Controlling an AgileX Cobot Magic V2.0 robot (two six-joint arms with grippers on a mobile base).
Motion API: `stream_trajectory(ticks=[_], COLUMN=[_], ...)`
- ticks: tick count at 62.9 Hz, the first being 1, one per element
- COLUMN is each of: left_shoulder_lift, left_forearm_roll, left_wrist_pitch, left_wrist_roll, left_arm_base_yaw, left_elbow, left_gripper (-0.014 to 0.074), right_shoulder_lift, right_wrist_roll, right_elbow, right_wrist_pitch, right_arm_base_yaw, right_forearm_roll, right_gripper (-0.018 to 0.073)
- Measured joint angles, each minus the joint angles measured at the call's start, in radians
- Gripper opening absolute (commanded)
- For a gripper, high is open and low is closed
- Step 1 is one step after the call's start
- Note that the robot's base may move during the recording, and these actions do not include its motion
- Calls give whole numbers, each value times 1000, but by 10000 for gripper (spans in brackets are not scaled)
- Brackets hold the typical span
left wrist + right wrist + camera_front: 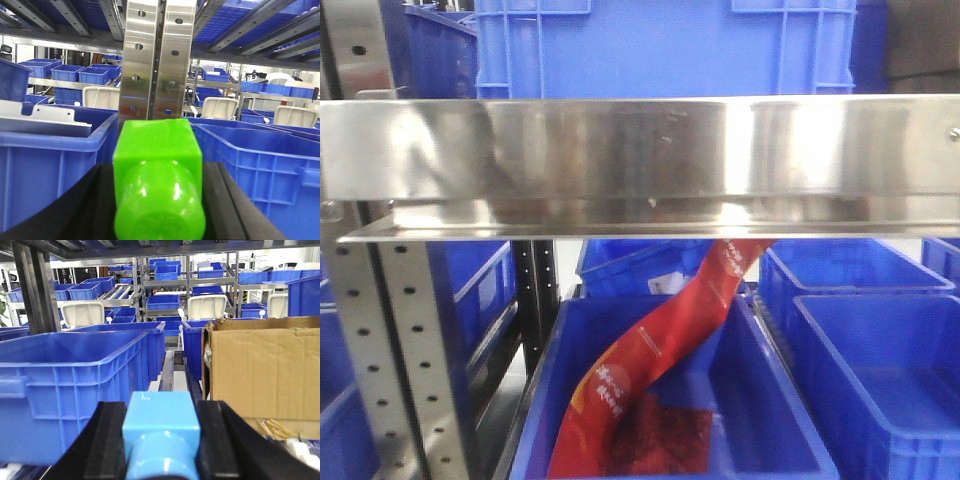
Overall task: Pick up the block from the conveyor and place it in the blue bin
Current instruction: 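Move both held blocks over the blue bins on the shelf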
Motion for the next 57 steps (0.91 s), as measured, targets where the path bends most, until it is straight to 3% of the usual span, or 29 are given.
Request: stream_trajectory(ticks=[57], left_shoulder_lift=[0], left_forearm_roll=[0], left_wrist_pitch=[0], left_wrist_roll=[0], left_arm_base_yaw=[0], left_elbow=[0], left_gripper=[-111], right_shoulder_lift=[0], right_wrist_roll=[0], right_elbow=[0], right_wrist_pitch=[0], right_arm_base_yaw=[0], right_forearm_roll=[0], right_gripper=[-162])
